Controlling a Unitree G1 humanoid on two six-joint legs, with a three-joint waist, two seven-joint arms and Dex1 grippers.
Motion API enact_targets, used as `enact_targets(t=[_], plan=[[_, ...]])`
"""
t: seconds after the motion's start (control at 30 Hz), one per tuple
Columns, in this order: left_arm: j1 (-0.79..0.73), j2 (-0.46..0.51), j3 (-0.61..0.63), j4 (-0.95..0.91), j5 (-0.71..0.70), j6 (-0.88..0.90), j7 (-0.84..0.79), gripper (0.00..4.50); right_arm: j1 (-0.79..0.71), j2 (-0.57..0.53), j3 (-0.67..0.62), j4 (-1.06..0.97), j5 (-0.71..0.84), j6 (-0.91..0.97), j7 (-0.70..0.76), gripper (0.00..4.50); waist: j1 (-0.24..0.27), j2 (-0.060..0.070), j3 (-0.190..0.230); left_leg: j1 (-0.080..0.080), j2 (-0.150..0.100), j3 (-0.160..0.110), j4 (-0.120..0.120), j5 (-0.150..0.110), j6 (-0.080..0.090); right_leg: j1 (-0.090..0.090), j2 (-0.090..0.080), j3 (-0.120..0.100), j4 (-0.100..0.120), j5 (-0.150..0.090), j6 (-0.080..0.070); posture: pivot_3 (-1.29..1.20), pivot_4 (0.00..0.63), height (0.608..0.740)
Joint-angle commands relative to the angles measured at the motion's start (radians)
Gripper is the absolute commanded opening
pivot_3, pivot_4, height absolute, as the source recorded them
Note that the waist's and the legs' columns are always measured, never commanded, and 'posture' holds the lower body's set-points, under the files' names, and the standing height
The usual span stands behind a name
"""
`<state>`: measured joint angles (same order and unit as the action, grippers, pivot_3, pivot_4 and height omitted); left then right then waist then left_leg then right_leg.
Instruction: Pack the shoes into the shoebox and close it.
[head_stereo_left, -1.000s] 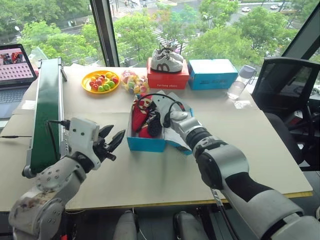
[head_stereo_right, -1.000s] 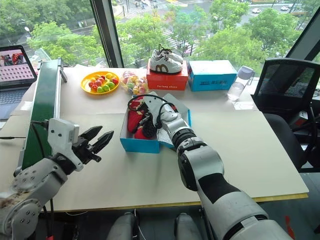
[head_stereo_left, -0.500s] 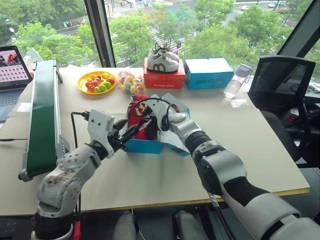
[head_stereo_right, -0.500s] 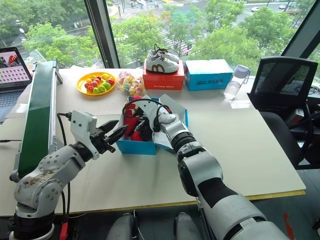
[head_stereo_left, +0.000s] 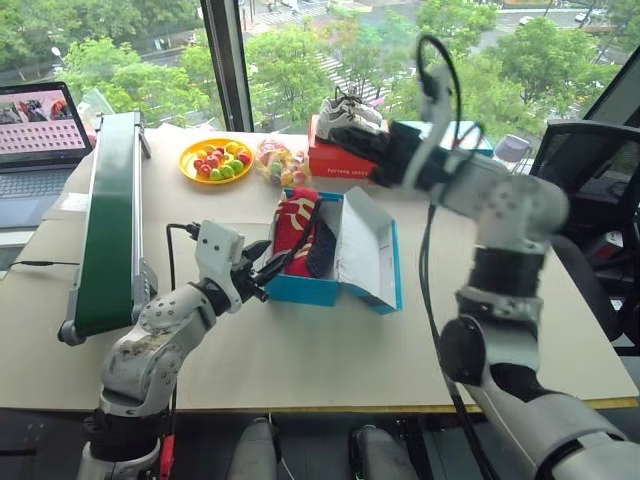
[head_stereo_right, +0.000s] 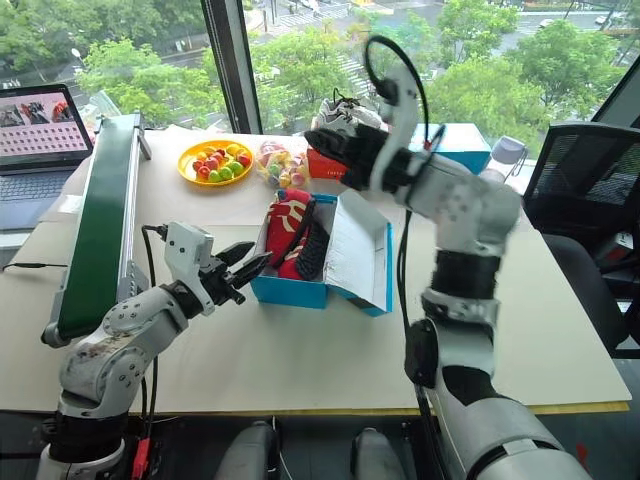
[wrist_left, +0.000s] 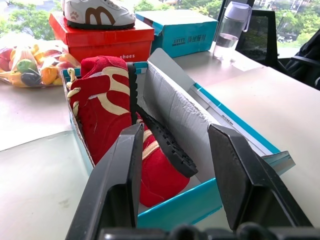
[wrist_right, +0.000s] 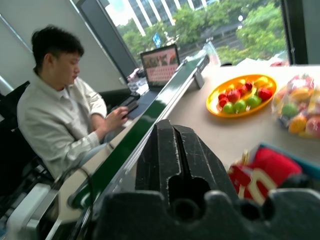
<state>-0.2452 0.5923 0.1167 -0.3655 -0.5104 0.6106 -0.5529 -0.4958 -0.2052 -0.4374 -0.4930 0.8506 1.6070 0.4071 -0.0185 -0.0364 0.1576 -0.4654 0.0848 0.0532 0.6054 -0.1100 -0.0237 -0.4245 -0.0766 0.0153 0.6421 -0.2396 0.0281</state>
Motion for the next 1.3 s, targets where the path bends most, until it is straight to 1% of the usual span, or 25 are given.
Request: enact_targets(t=[0.03,0.1,0.13,0.17,0.2,0.3,0.37,0.43,0.5,0.6,0.7,0.8,0.93,1.07,1.2,1.3], plan=[[0.027,0.089,0.079,0.033,-0.016,-0.043,-0.123,2.15,0.120,0.057,0.052,-0.087,-0.016,0.007,-0.153,0.01,-0.008,0.001,0.000,0.001,0.000,0.000,0.000,0.000,0.000,0.000,0.000,0.001,0.001,0.000,0.000,0.00,0.150,0.740],[0.065,0.147,0.096,0.056,-0.016,-0.047,-0.192,2.15,0.214,0.088,0.115,-0.088,-0.097,-0.011,-0.215,0.01,-0.012,0.001,0.000,0.001,0.000,0.000,0.000,0.000,0.000,0.000,0.000,0.001,0.001,-0.001,0.000,0.00,0.150,0.740],[0.076,0.162,0.102,0.064,-0.017,-0.049,-0.211,2.15,0.238,0.116,0.119,-0.084,-0.116,-0.019,-0.238,0.01,-0.013,0.001,0.000,0.002,0.000,0.000,0.000,0.000,-0.001,0.000,0.000,0.001,0.001,-0.001,0.000,0.00,0.150,0.740],[0.086,0.176,0.106,0.075,-0.013,-0.055,-0.227,2.15,0.269,0.137,0.139,-0.071,-0.138,-0.058,-0.256,0.01,-0.013,0.001,0.000,0.002,0.000,0.000,0.000,-0.001,-0.001,0.000,-0.001,0.001,0.001,-0.002,-0.001,0.00,0.150,0.740],[0.088,0.186,0.110,0.087,-0.007,-0.059,-0.236,2.15,0.299,0.184,0.144,-0.034,-0.168,-0.110,-0.286,0.01,-0.012,0.001,0.000,0.001,0.000,0.001,0.000,-0.003,-0.004,0.000,-0.001,0.001,0.000,-0.004,-0.005,0.00,0.150,0.740],[0.079,0.205,0.119,0.112,-0.003,-0.056,-0.254,2.15,0.360,0.295,0.158,0.096,-0.262,-0.292,-0.353,0.01,-0.008,0.000,-0.001,0.002,0.000,0.000,0.000,-0.004,-0.007,0.001,-0.001,0.000,-0.001,-0.006,-0.006,0.00,0.150,0.740],[0.070,0.210,0.117,0.117,-0.001,-0.054,-0.256,2.15,0.372,0.331,0.161,0.162,-0.297,-0.394,-0.368,0.01,-0.006,0.001,0.000,0.001,0.000,0.000,0.000,-0.005,-0.008,0.000,-0.002,-0.001,-0.002,-0.007,-0.003,0.00,0.150,0.740],[0.066,0.212,0.115,0.117,0.001,-0.053,-0.257,2.15,0.374,0.327,0.186,0.221,-0.328,-0.477,-0.373,0.01,-0.005,0.001,-0.001,0.000,0.000,0.002,0.000,-0.005,-0.009,0.000,-0.003,-0.001,-0.003,-0.007,-0.002,0.00,0.150,0.740],[0.061,0.211,0.110,0.114,0.004,-0.049,-0.253,2.15,0.352,0.337,0.190,0.316,-0.353,-0.593,-0.381,0.01,-0.006,0.000,-0.001,0.002,0.000,0.002,0.000,-0.006,-0.009,0.000,-0.003,-0.001,-0.004,-0.007,-0.002,0.00,0.150,0.740],[0.050,0.209,0.105,0.100,0.001,-0.035,-0.246,2.15,0.304,0.349,0.157,0.484,-0.373,-0.786,-0.421,0.01,-0.007,0.000,-0.001,0.007,0.000,0.002,-0.001,-0.006,-0.009,0.002,-0.003,-0.001,-0.005,-0.007,-0.002,0.00,0.150,0.740],[0.043,0.211,0.105,0.098,0.001,-0.028,-0.244,2.15,0.266,0.355,0.125,0.604,-0.333,-0.893,-0.445,0.01,-0.006,-0.003,-0.005,0.007,0.001,0.002,-0.007,-0.006,-0.010,0.003,-0.002,-0.002,-0.014,-0.002,-0.001,0.00,0.150,0.740],[0.039,0.209,0.101,0.092,0.002,-0.024,-0.243,2.15,0.215,0.383,0.058,0.702,-0.252,-0.958,-0.470,0.01,-0.006,-0.011,-0.011,0.007,0.001,0.003,-0.007,-0.006,-0.010,0.003,-0.003,-0.002,-0.015,0.002,-0.001,0.00,0.150,0.740],[0.031,0.203,0.092,0.083,0.003,-0.016,-0.235,2.15,0.151,0.415,-0.028,0.788,-0.158,-1.029,-0.491,0.01,-0.007,-0.014,-0.014,0.007,0.002,0.003,-0.008,-0.006,-0.010,0.003,-0.003,-0.002,-0.018,0.004,-0.002,0.00,0.150,0.740],[0.030,0.198,0.087,0.074,0.000,-0.012,-0.231,2.15,0.121,0.420,-0.042,0.800,-0.067,-1.077,-0.486,0.01,-0.011,-0.014,-0.015,0.008,0.004,0.005,-0.011,-0.006,-0.010,0.003,-0.005,-0.003,-0.020,0.005,-0.003,0.00,0.150,0.740],[0.032,0.194,0.085,0.068,0.000,-0.011,-0.222,2.15,0.080,0.438,-0.047,0.748,0.083,-1.069,-0.460,0.01,-0.020,-0.014,-0.015,0.008,0.004,0.006,-0.016,-0.006,-0.010,0.003,-0.006,-0.005,-0.026,0.009,-0.004,0.00,0.150,0.740],[0.036,0.194,0.091,0.066,0.002,-0.011,-0.215,2.15,0.033,0.420,-0.009,0.689,0.147,-1.053,-0.443,0.01,-0.027,-0.010,-0.012,0.008,0.004,0.006,-0.016,-0.006,-0.010,0.002,-0.006,-0.005,-0.027,0.009,-0.003,0.00,0.150,0.740]])
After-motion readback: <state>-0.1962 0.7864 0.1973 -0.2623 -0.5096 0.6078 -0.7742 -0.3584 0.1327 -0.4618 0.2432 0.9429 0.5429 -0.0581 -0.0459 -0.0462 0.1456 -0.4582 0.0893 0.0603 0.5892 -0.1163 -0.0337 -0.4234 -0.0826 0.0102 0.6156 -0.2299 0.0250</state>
